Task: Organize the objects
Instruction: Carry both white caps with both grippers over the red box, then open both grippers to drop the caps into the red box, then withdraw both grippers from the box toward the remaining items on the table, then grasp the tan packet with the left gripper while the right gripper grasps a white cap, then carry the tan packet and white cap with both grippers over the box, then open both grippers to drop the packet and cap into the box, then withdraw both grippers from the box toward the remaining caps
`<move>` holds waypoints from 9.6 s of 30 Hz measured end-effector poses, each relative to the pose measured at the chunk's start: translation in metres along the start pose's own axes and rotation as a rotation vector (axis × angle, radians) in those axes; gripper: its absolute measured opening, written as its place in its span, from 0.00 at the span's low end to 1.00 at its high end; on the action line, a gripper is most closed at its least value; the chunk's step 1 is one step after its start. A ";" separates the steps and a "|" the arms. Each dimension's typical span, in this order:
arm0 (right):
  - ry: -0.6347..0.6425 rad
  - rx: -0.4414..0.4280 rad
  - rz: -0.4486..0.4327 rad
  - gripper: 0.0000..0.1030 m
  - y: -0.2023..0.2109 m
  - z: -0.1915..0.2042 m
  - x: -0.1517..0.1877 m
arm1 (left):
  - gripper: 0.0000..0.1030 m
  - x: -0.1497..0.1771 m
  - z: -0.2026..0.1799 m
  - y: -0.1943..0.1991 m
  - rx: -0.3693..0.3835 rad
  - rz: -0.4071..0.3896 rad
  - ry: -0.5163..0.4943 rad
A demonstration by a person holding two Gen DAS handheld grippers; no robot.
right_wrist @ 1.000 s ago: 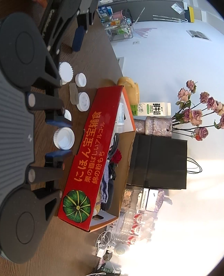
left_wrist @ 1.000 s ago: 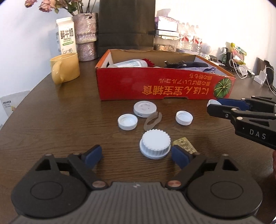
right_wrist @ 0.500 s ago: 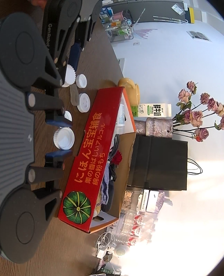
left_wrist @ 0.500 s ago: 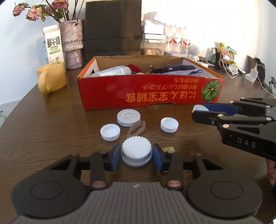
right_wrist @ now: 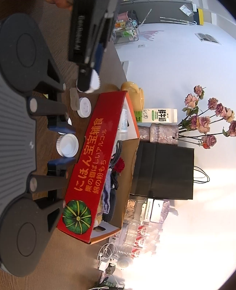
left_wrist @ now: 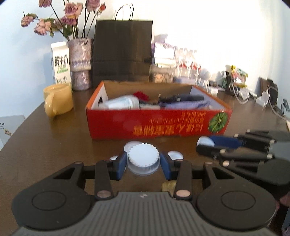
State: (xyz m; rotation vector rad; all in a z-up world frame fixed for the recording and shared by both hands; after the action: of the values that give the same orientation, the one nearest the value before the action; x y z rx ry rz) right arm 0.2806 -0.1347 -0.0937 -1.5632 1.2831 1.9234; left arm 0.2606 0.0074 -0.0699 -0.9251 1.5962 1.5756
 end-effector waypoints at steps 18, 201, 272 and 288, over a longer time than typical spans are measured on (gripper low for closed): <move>-0.017 0.099 -0.144 0.27 -0.021 -0.036 -0.088 | 0.40 -0.103 -0.009 -0.016 0.018 -0.192 0.044; -0.103 0.118 0.133 0.25 0.000 -0.096 0.021 | 0.21 0.006 -0.030 0.007 0.041 -0.004 0.020; -0.122 0.157 -0.062 1.00 -0.101 -0.112 -0.090 | 1.00 -0.128 0.003 -0.118 -0.049 -0.176 0.096; -0.100 0.129 -0.087 1.00 -0.085 -0.097 -0.091 | 1.00 -0.130 0.007 -0.099 -0.062 -0.223 0.114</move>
State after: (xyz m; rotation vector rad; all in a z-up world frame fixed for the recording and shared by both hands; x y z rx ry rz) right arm 0.4309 -0.1442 -0.0457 -1.4181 1.2496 1.8042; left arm 0.4111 0.0161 -0.0064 -1.2012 1.4696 1.4462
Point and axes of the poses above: each gripper's, at about its wrist camera, not at the fingertips, and y roughly against the way its jaws point, z to its left, x to its underside, the point moved 9 cm from there along -y, roughly the way its jaws point, and after that the axes turned 4 degrees about -x, right-handed, at the moved point
